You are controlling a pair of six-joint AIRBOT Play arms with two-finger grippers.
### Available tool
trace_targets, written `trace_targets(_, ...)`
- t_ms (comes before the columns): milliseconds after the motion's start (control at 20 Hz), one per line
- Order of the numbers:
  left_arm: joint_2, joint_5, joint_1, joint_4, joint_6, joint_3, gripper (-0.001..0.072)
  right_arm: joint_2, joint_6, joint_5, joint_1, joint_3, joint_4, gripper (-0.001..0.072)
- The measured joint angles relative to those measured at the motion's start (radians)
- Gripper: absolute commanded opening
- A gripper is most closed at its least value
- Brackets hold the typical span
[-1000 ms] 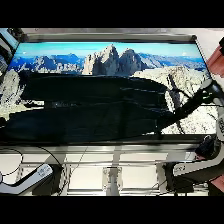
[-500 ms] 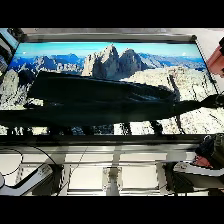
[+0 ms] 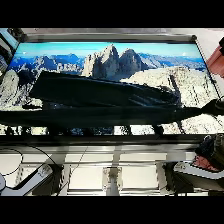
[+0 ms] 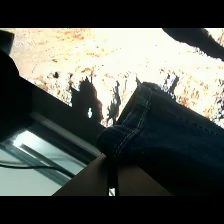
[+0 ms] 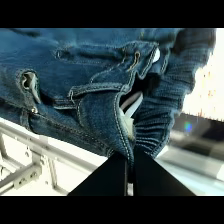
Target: Fold the clothes and pants, and hang the long-sleeved shirts on hangers.
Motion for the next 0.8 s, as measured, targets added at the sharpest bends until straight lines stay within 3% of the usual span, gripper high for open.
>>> trace_targets(400, -0.043, 0.004, -0.118, -0.005, 0.024, 0.051, 0.0030, 0.002, 0.047, -0.055, 0.002, -0.085, -0.043, 0.0012)
trace_targets(800, -0.378, -0.003, -0.309, -0.011, -0.222, 0.456, 0.0029, -0.006, 0.181, -0.434, 0.006, -0.029, 0.228, 0.0012)
